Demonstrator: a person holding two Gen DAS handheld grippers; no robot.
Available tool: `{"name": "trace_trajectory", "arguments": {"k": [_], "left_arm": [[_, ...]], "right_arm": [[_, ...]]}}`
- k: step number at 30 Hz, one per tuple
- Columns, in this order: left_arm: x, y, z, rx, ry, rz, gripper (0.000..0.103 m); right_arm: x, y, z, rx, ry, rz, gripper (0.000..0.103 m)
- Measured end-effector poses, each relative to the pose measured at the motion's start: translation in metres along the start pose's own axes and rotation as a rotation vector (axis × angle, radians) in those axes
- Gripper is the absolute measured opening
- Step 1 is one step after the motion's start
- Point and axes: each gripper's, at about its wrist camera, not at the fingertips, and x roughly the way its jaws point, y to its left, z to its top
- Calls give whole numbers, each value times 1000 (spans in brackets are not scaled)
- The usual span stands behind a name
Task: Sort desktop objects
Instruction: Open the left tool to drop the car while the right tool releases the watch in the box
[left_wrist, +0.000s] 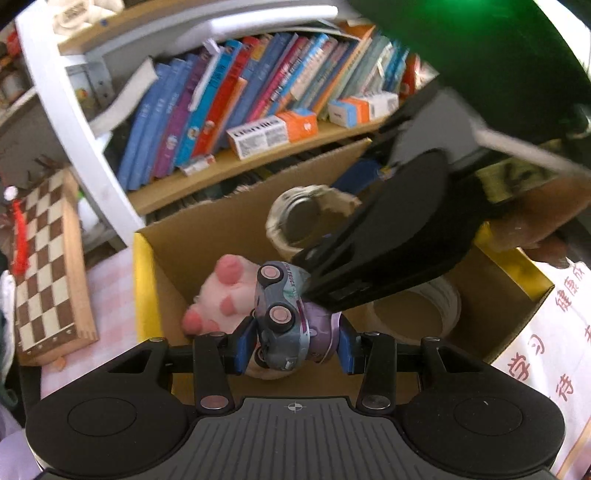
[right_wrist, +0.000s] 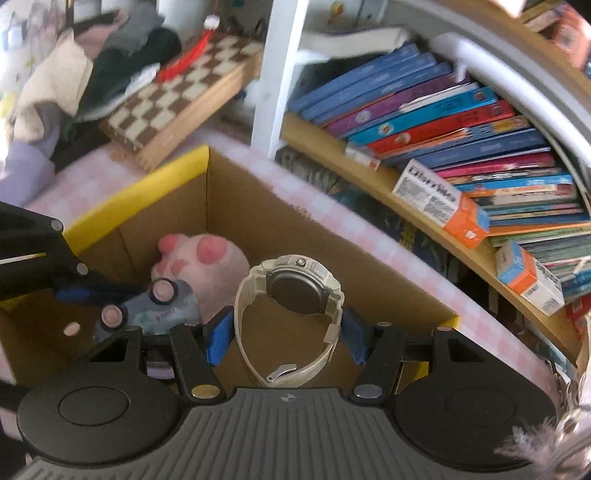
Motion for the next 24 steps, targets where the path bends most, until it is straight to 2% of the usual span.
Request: {"name": "trace_trajectory", "arguments": {"k": [4,9,19,20,24], "left_arm": [[12,0,1,4,42,-26,43],[20,0,-1,3,73,-31,44],[24,-2,1,12,81,-19,45],[24,-3,1,14,80,-15,47],[21,-5,1,29,66,16,70]], "right_arm": [[20,-1,3,-58,67,11,59],[37,-6,1,-54,123,20,59],[44,-17,-1,-24,150,13,61],[43,-17,-1,-21,147,10,63],[36,-14,-1,-35,115,-4,74]]}}
